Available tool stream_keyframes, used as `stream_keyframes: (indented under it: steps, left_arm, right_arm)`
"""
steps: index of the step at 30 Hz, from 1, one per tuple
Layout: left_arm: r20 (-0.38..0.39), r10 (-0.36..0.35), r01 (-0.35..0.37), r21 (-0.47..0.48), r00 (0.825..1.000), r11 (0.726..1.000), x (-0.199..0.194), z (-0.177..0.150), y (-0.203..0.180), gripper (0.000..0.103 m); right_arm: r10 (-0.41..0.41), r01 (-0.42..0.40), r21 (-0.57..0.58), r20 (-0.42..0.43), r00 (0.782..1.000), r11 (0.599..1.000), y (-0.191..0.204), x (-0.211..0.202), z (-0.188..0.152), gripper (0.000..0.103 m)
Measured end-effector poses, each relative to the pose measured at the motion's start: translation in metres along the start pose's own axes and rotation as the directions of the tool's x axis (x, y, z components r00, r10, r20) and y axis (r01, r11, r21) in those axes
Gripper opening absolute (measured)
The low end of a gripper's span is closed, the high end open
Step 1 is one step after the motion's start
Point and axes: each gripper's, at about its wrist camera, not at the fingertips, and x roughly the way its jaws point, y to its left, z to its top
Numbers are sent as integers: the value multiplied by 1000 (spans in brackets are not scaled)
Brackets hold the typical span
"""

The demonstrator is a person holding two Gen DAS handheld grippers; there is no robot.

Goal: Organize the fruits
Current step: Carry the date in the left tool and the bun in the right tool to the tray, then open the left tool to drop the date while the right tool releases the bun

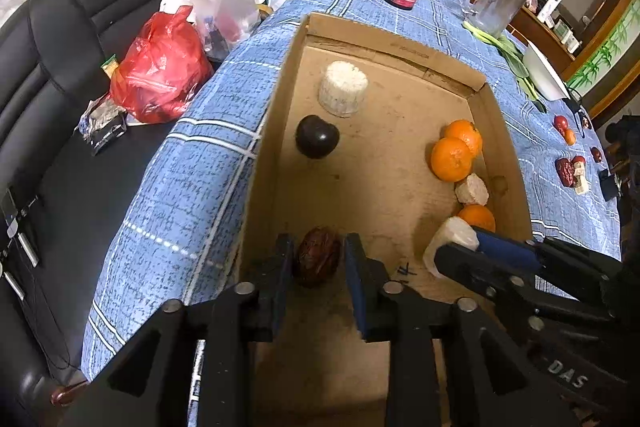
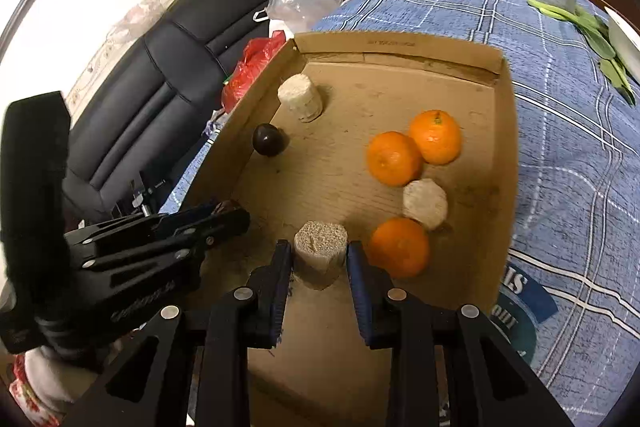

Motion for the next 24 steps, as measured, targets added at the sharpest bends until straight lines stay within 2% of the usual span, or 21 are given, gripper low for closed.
stream_keyframes:
  steps: [4,10,11,14,19,24]
  left_arm:
    - [0,-23,23,-7,1000,1000,-1,-1,2,31]
    - [35,-45,45,-18,998,999,-13,4,4,39]
    - [45,-44,45,-23,998,999,-16,6,5,44]
    - [86,-56,60,-53,995,997,-29,13,12,46]
    - [125,-64,79,-118,990,990,-43,21,24,52]
    - [124,-95,115,-160,988,980,-45,24,20,60]
  right_arm:
    - [-17,17,-2,-7,1000,1000,1,7,2,32]
    - [-7,7,12,-1,1000,1000,1,5,7,35]
    - [-5,5,15,5,1000,1000,0,3,7,38]
    - [3,-3,30,22,1000,1000,-1,-6,8,43]
    - [-4,0,62,65,998,998,-9,-29,6,43]
    - [-18,4,140,103,995,990,-32,-52,-7,51]
